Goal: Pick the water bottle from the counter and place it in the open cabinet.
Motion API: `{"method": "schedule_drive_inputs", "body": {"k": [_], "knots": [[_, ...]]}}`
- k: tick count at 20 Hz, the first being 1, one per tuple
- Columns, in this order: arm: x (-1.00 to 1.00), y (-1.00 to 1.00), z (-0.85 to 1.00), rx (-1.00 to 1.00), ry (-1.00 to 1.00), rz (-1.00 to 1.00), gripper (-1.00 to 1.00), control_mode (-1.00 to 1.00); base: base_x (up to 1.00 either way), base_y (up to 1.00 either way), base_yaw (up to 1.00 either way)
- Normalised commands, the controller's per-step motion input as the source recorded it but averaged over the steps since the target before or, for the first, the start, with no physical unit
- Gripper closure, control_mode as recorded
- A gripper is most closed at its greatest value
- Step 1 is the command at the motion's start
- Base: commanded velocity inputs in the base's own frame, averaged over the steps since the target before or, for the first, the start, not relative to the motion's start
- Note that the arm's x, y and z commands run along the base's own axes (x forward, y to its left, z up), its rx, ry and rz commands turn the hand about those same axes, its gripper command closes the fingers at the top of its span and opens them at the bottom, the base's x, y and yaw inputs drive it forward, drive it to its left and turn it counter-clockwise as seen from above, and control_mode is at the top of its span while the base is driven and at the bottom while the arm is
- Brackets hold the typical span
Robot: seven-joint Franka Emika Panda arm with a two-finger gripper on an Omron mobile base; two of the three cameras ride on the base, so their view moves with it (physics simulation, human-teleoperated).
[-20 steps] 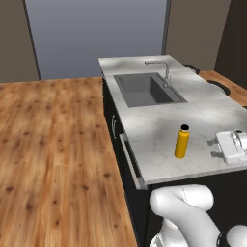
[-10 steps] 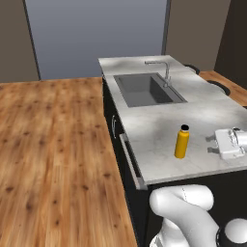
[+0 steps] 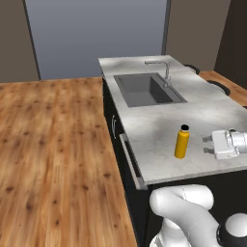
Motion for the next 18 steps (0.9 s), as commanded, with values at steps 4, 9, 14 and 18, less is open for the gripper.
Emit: {"method": "schedule_drive_inputs", "body": {"k": [4,9,14,18], "knots": [[0.19,-0.02,-0.2,0.0,0.0,0.0,-1.0,-1.0,0.0,0.0,0.0],[0.22,-0.07,-0.12,0.0,0.0,0.0,-1.0,-1.0,0.0,0.0,0.0],[0.14,-0.16,-0.09,0.0,0.0,0.0,-1.0,-1.0,0.0,0.0,0.0],[0.15,-0.16,-0.1,0.0,0.0,0.0,-1.0,-1.0,0.0,0.0,0.0]]}}
